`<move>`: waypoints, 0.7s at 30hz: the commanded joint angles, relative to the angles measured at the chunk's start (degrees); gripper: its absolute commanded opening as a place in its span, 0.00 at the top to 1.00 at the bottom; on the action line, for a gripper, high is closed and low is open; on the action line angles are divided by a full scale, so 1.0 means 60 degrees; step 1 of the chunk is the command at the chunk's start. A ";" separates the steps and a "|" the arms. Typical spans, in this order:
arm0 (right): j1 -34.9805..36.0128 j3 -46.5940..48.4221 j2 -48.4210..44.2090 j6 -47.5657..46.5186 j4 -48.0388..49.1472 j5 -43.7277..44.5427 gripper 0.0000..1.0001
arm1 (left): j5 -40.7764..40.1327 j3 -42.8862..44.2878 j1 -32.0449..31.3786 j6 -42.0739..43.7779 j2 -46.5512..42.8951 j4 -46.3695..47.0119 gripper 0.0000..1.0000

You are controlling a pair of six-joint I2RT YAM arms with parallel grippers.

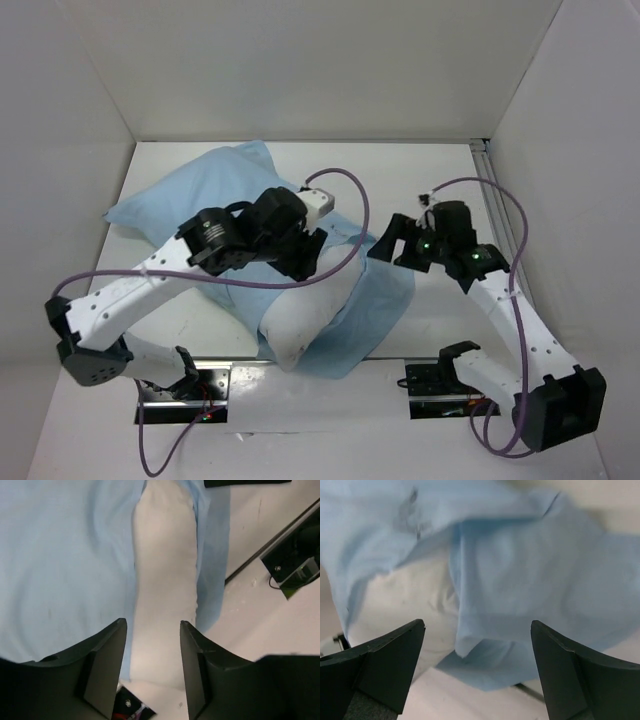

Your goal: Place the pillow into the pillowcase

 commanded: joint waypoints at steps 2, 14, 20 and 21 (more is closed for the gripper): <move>0.1909 -0.0801 -0.0499 0.1098 0.0436 0.0371 0.06 | 0.0601 -0.0856 -0.0269 -0.0891 -0.1045 -0.0725 0.47; 0.3904 -0.1786 -0.0648 0.2786 0.1126 0.1883 0.06 | 0.0708 -0.4165 -0.0842 -0.2636 -0.1577 -0.0567 0.00; 0.3905 -0.1888 -0.0561 0.2786 0.1186 0.1780 0.06 | 0.0237 -0.4695 -0.0960 -0.2403 -0.0070 0.1117 0.07; 0.3905 -0.1758 -0.0561 0.2786 0.1083 0.1925 0.06 | 0.0237 -0.4143 -0.0872 -0.2402 0.0340 0.1119 0.20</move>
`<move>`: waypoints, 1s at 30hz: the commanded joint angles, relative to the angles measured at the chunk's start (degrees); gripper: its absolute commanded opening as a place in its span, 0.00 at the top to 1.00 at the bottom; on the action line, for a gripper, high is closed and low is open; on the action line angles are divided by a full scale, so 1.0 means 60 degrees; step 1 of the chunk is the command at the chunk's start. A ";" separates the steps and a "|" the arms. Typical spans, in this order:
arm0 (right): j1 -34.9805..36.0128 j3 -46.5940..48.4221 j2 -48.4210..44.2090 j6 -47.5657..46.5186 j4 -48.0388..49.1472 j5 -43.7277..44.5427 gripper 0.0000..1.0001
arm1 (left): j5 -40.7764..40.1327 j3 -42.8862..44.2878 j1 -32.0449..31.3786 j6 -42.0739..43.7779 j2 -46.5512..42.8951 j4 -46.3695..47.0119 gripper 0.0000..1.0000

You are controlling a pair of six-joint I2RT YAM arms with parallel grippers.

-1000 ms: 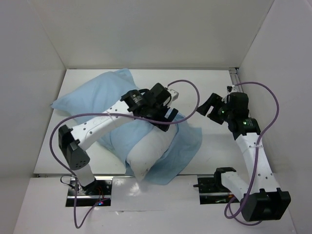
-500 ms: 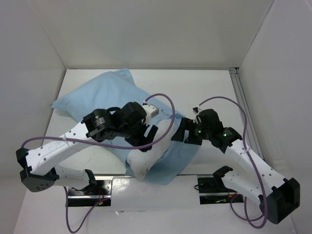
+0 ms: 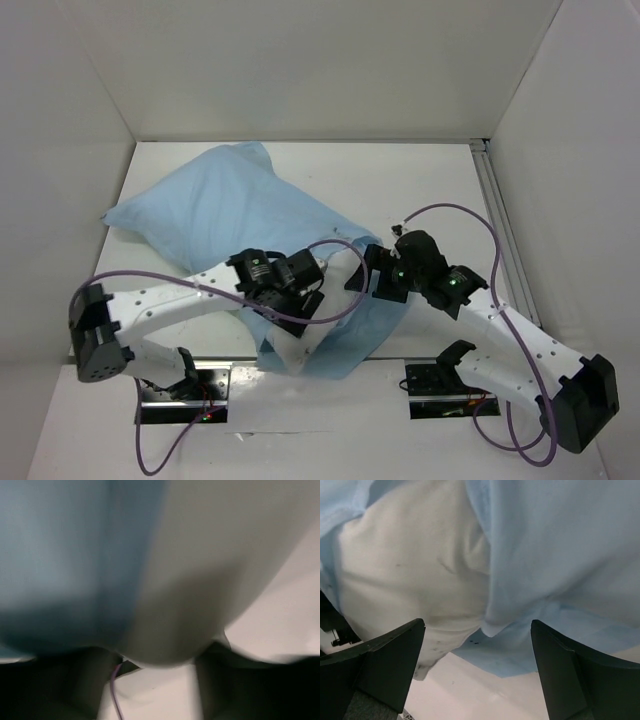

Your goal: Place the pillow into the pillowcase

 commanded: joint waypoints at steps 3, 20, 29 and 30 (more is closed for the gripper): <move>0.0094 0.0517 -0.0211 0.0046 -0.0336 0.0988 0.07 | -0.0811 0.2165 0.0997 0.0045 0.1951 0.0822 1.00; -0.0637 0.2612 0.2860 -0.0013 0.2648 0.3496 0.28 | 0.5003 0.4445 0.5118 0.1409 0.2466 0.3209 1.00; -0.0828 0.3521 0.4694 -0.0525 0.3426 0.3319 0.28 | 0.5633 0.4445 0.5542 0.1234 0.2291 0.3385 1.00; -0.0930 0.3522 0.4898 -0.0526 0.3760 0.3319 0.29 | 0.5765 0.4445 0.5630 0.1233 0.2290 0.3386 1.00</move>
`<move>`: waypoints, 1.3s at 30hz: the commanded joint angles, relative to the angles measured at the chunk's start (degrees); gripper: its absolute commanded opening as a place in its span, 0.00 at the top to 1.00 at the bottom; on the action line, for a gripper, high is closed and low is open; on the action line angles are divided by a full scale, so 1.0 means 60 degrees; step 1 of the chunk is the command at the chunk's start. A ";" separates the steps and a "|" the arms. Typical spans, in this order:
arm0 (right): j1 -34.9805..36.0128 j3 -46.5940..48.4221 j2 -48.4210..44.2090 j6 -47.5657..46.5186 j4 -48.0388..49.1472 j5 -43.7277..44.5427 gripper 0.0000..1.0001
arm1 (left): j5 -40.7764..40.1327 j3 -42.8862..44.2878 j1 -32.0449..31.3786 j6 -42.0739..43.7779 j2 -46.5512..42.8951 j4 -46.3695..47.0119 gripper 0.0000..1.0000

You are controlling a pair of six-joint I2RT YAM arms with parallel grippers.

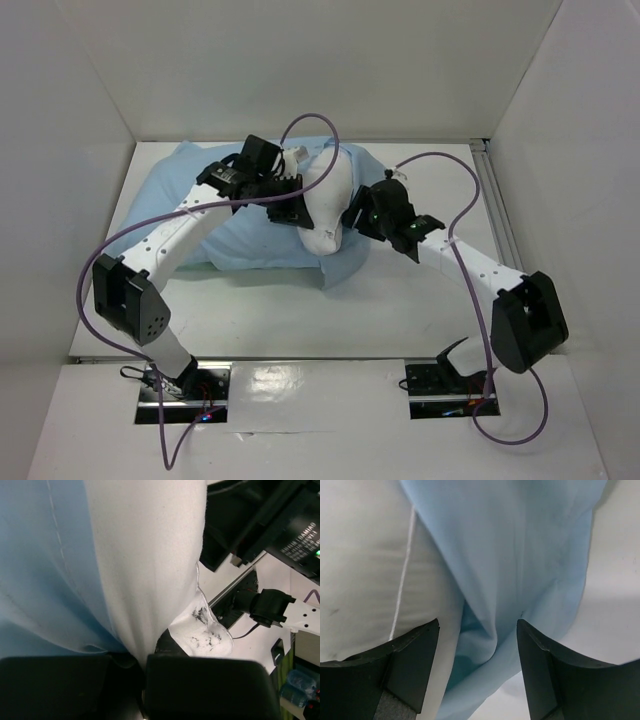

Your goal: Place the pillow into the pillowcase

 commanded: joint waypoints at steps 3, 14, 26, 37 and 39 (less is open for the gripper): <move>-0.0690 0.0945 0.0933 -0.0826 0.1592 0.0012 0.30 | 0.1187 0.0306 0.0294 -0.0045 -0.0479 0.1112 1.00; -0.0972 0.2808 0.3367 -0.1295 0.1611 -0.1644 0.44 | 0.1994 0.0219 0.0559 -0.0426 -0.0479 0.1595 1.00; -0.1382 0.3158 0.1174 -0.2994 -0.1081 -0.1086 1.00 | -0.0215 -0.0967 0.1218 -0.2211 -0.0274 0.3441 1.00; -0.1103 0.4433 0.0102 -0.4708 -0.2799 -0.5619 1.00 | -0.2736 -0.0881 0.0911 -0.3180 0.1160 0.3765 1.00; -0.0665 0.4684 -0.0045 -0.4971 -0.2697 -0.6357 1.00 | -0.2972 -0.0792 0.0822 -0.3180 0.1351 0.3765 1.00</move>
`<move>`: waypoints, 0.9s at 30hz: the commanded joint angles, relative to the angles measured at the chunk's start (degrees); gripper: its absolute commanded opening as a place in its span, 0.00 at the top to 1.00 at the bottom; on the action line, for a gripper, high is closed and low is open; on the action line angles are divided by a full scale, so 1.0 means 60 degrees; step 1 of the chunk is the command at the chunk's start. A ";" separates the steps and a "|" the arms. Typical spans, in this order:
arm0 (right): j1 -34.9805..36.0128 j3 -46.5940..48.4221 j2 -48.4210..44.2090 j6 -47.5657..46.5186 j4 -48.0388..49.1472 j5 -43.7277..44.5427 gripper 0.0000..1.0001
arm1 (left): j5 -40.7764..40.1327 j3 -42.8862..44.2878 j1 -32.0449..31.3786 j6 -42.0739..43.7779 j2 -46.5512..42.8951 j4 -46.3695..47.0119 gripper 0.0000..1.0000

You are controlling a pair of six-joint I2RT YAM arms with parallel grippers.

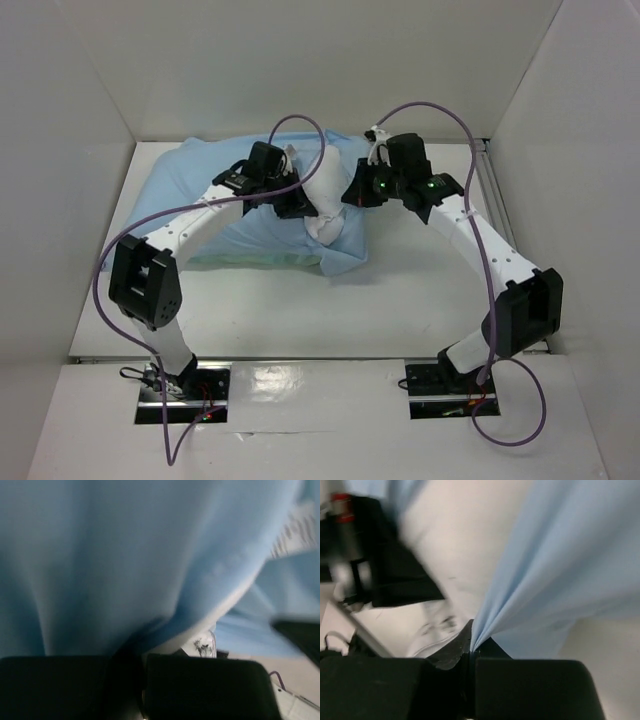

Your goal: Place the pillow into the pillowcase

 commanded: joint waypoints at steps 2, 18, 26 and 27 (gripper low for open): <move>0.0706 0.1381 -0.1066 -0.0791 0.0024 -0.3252 1.00 | -0.2157 0.0344 -0.0092 -0.0389 0.0678 0.0727 1.00; 0.2186 -0.0096 -0.1652 0.1419 0.1946 -0.0422 1.00 | -0.1879 0.1178 -0.0796 -0.0026 0.0621 0.0874 1.00; 0.2727 -0.0740 -0.1036 0.1992 0.2428 -0.0590 1.00 | -0.3052 0.1722 -0.1164 -0.0272 0.0312 0.0565 1.00; 0.2815 -0.0858 -0.1036 0.2094 0.2428 -0.0705 1.00 | -0.2847 0.1635 -0.1061 -0.0491 0.0429 0.0753 1.00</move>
